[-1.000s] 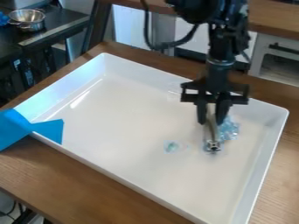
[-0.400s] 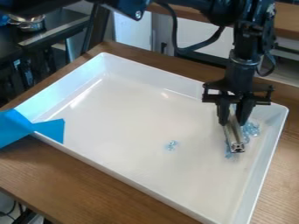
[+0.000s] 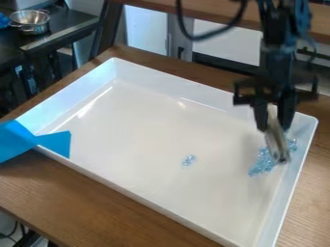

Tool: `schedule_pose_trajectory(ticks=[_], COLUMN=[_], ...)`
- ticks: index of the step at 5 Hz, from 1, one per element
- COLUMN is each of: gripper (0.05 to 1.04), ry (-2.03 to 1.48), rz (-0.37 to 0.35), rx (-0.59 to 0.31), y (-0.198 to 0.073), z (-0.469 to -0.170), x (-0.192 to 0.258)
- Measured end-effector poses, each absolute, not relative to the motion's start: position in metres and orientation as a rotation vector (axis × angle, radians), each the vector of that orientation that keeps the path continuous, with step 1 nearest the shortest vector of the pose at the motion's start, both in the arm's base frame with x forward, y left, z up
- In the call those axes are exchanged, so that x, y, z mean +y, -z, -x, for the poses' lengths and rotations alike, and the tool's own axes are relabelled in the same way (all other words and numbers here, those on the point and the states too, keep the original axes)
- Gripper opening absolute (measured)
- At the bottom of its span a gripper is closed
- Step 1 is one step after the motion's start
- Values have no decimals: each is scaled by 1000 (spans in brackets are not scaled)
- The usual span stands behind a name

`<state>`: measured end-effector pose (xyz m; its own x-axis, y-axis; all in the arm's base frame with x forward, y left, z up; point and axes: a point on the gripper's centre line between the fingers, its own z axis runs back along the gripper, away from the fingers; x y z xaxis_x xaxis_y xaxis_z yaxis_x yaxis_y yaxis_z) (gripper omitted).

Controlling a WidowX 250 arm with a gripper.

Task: Sweep into pile

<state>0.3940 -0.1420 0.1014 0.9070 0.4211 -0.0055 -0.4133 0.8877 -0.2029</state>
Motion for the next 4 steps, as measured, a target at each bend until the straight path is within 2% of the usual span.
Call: schedule_pose_trajectory(ticks=[1,2,3,4], gripper=[335,335,335,335], ry=[-461,-469,-501,-692], rz=[276,295,187,16], rx=[-76,-131,-146,-164], y=[-135,-163,-154,-125], z=[-386,-366,-350,-334], x=[-124,-101,-68,-27])
